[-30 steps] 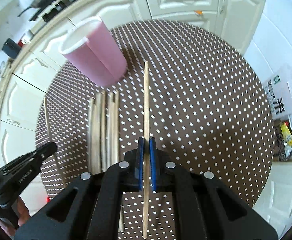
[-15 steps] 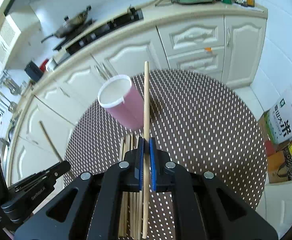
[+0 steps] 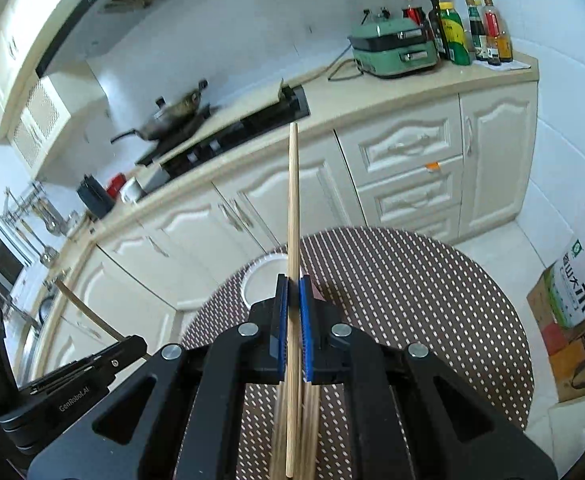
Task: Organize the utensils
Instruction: 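Lift the held chopstick with the left tool toward the pink cup while the right tool carries its own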
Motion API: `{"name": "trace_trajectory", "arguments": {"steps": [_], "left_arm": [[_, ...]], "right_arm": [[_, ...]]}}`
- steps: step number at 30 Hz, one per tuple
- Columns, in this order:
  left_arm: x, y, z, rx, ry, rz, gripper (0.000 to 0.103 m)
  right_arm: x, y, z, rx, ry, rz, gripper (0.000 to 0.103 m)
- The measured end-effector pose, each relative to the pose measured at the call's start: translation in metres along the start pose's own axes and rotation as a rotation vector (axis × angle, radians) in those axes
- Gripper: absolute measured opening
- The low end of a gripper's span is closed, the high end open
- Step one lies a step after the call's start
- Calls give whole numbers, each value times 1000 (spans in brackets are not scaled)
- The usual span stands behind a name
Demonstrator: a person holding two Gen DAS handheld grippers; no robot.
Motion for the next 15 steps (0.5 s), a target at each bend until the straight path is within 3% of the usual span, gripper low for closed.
{"name": "trace_trajectory", "arguments": {"steps": [15], "left_arm": [[-37, -59, 12, -88, 50, -15, 6]], "right_arm": [[-8, -54, -10, -134, 23, -36, 5]]}}
Point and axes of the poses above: each gripper's, at about its wrist camera, not at the fingertips, and z roughly against the way its jaws point, x to its left, y to its underside, the point moved 4 cm from there along -z, roughly the way its jaws point, and after that the axes turned 13 degrees about z, right-handed, at the moved point
